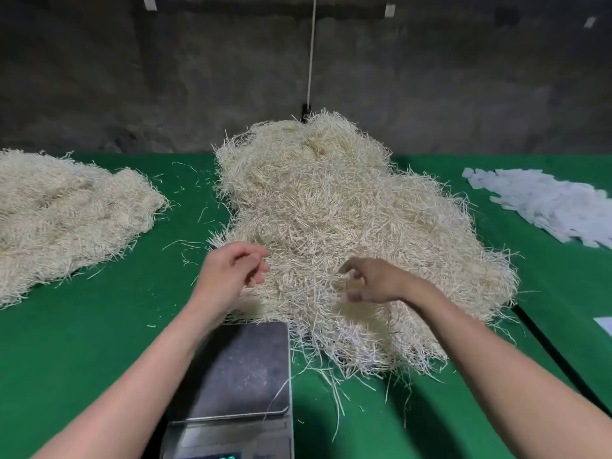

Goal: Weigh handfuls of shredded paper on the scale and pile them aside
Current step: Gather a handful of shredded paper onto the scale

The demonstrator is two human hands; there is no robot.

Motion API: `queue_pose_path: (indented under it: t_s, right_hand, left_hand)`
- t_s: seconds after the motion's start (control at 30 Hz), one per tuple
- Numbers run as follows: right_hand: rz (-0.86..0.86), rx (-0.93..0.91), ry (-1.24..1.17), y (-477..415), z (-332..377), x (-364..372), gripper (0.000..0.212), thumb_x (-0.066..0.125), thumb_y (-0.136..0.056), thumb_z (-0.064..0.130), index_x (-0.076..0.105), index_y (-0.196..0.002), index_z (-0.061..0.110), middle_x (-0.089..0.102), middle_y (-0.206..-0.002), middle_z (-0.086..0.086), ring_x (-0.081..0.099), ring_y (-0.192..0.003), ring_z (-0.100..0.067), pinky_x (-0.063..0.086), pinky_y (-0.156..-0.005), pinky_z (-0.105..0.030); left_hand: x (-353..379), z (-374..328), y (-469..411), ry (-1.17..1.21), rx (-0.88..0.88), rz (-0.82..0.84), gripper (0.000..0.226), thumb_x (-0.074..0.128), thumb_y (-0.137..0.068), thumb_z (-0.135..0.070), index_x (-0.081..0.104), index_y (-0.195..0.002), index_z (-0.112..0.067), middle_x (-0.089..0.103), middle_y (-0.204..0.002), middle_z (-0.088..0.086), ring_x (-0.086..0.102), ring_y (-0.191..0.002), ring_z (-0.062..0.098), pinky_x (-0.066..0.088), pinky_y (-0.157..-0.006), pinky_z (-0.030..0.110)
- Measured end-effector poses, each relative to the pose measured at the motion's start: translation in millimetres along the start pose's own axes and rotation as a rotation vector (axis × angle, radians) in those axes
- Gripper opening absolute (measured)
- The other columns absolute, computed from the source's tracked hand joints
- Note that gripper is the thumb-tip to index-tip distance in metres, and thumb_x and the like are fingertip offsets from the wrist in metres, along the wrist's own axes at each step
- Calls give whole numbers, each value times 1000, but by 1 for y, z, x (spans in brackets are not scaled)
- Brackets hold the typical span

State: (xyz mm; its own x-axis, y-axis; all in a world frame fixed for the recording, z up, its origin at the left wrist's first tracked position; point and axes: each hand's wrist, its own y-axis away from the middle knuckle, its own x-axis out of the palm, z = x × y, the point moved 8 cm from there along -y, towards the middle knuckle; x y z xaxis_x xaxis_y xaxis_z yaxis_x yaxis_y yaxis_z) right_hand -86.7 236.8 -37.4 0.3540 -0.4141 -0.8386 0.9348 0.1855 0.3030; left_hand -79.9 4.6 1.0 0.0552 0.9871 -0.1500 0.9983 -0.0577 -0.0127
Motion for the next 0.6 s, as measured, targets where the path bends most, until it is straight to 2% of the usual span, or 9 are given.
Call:
queue_pose_path:
  t_s: [0.13,0.2,0.3,0.4,0.43,0.47,0.53,0.57,0.6]
  right_hand:
    - [232,79,184,-12,-24,57,103,76,-68,52,17,-148,26,29,-152,-9,36,-133,-33,31,-108,-46]
    - [229,89,364,-23,-35,76,117,78,-60,55,6,-149,33,15,-156,-10,26,-138,-39,28,-108,-53]
    - [103,45,614,-40,-39,87,103,82,-63,32,19,-145,30,20,-153,-14,29,-135,-41,41,-100,-50]
    - [-1,18,525,-51,-40,84,63,66,-76,1,44,-133,18,33,-146,-16,53,-113,-32,54,-86,-38]
    - [-33,12,442,-55,-41,77,58,59,-78,-5,47,-132,16,41,-141,-15,58,-103,-25,55,-81,-32]
    - [-55,2,340,-59,-42,68,60,54,-79,-8,47,-134,16,49,-134,-11,58,-97,-20,53,-80,-27]
    - [-94,-18,125,-67,-39,42,63,53,-79,-7,44,-138,16,55,-128,-6,56,-104,-19,47,-84,-22]
    - [-128,-39,41,-71,-34,26,57,54,-80,-4,47,-135,14,55,-128,-6,55,-110,-21,45,-86,-23]
    - [-169,-61,-32,-75,-28,10,49,55,-81,-2,52,-128,12,56,-126,-6,55,-109,-21,46,-84,-22]
  left_hand:
    - [47,-3,-31,-87,-7,68,21,51,-93,-4,65,-87,-18,67,-77,5,58,-58,6,49,-56,19]
    - [68,4,-47,-76,-43,98,18,51,-94,-6,65,-90,-16,67,-79,6,59,-55,3,49,-55,17]
    - [88,20,-65,-41,-144,150,13,51,-95,-8,64,-94,-11,66,-80,8,59,-56,7,49,-57,20]
    - [102,38,-72,-182,-169,205,7,57,-92,-11,63,-96,-13,66,-90,7,64,-69,12,54,-69,27]
    - [105,45,-71,-292,-152,231,14,61,-88,-15,61,-103,-15,65,-100,3,64,-79,12,56,-74,25]
    - [109,53,-68,-394,-137,281,35,67,-84,-19,55,-117,-18,60,-115,-2,62,-87,8,54,-73,19]
    - [121,72,-61,-511,-132,415,91,78,-71,-29,25,-144,-29,30,-139,-15,51,-105,2,48,-72,5]
    - [128,78,-58,-532,-126,453,113,83,-65,-33,6,-148,-36,16,-144,-16,40,-121,7,44,-89,9]
    - [134,80,-57,-538,-99,447,128,85,-60,-36,-9,-147,-41,2,-150,-18,23,-136,12,31,-105,20]
